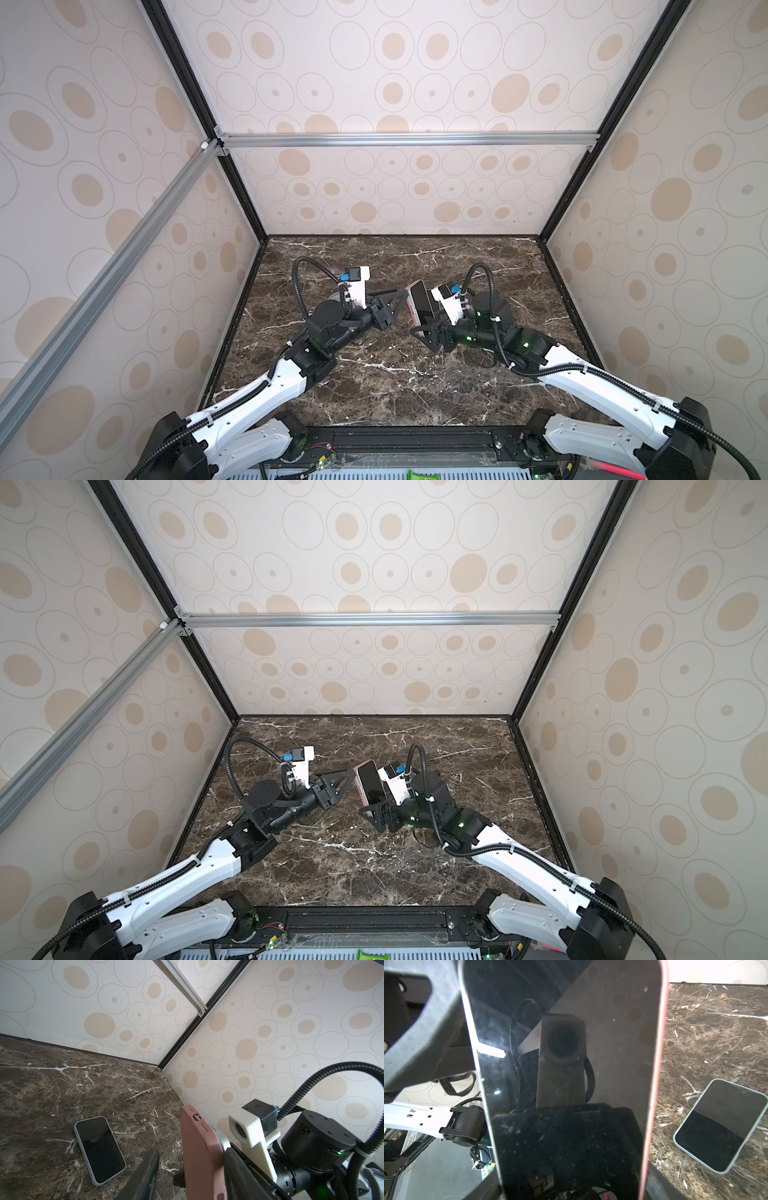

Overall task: Take the phone out of the phone case
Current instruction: Remove the phone case from the phone.

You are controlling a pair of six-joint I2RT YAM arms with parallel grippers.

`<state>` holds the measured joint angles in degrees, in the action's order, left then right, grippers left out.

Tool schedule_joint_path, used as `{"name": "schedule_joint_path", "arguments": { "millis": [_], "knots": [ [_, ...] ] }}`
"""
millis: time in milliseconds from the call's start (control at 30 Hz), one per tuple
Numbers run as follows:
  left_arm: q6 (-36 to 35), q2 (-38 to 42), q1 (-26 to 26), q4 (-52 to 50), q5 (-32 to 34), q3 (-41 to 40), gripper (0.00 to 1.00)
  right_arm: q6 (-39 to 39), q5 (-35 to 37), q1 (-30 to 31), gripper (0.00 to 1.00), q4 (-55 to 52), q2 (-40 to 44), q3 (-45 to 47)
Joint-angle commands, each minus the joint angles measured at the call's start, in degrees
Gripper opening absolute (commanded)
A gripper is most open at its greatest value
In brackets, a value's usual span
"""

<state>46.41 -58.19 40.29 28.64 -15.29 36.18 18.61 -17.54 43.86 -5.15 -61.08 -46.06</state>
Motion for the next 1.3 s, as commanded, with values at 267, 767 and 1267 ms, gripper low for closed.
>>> {"name": "schedule_joint_path", "arguments": {
  "millis": [267,767,1267],
  "knots": [
    [1.1,-3.2,0.3,-3.4,0.6,2.7,0.46,-2.4,-2.1,0.6,0.00,5.8,1.6,-1.9],
    [0.6,-8.5,0.6,-10.2,-1.1,6.3,0.37,-7.1,-1.2,0.9,0.00,2.7,2.4,-3.4],
    [3.1,-15.0,1.4,-10.6,-6.6,8.0,0.37,-13.1,0.9,2.4,0.00,-2.1,1.8,-6.6]
  ]
}}
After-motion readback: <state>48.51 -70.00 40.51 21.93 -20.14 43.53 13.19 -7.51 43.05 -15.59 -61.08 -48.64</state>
